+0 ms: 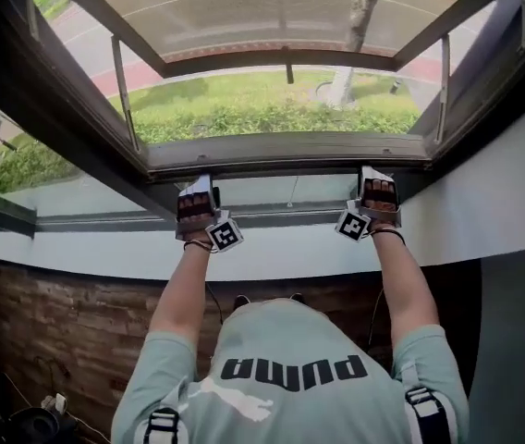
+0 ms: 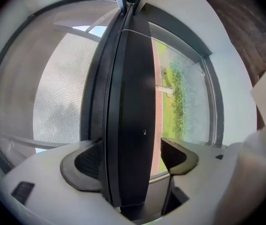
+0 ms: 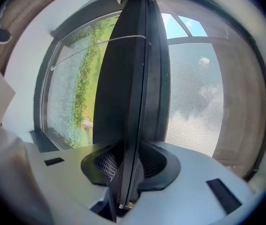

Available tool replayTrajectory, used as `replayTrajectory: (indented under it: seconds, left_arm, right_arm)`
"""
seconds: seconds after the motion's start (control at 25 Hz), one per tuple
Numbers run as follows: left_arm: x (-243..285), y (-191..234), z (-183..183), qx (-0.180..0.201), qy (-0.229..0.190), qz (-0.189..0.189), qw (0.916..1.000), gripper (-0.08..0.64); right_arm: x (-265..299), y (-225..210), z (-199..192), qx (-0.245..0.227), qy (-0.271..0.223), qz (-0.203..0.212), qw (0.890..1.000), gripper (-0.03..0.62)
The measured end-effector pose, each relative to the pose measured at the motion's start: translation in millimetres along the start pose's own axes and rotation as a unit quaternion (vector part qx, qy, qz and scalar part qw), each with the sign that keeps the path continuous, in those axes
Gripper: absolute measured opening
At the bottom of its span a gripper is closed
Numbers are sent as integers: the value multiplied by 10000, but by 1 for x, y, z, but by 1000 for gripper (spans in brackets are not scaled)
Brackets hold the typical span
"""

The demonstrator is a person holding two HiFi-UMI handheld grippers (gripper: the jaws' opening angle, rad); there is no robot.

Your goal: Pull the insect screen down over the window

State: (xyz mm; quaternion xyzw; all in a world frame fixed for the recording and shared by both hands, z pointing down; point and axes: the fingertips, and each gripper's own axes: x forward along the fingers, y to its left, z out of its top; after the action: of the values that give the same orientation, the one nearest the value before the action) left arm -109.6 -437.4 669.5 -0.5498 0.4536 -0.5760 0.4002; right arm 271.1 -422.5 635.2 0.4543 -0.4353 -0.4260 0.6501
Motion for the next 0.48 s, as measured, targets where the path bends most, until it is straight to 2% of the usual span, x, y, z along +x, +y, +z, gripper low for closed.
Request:
replayTrajectory:
  seconds: [0.24,0.36,0.48]
  left_arm:
    - [0,2,-14,-43,156,126,9998,377]
    - [3,4,-20,-154,202,142,9996,377]
    - [6,6,-29,-249,154,289,9992,377]
  right_arm:
    - [2,5,15,246,-349,222,9988,109]
    - [1,4,12,7,-468,331,9984,114]
    - [0,6,11,-276,-450,320,9981,155]
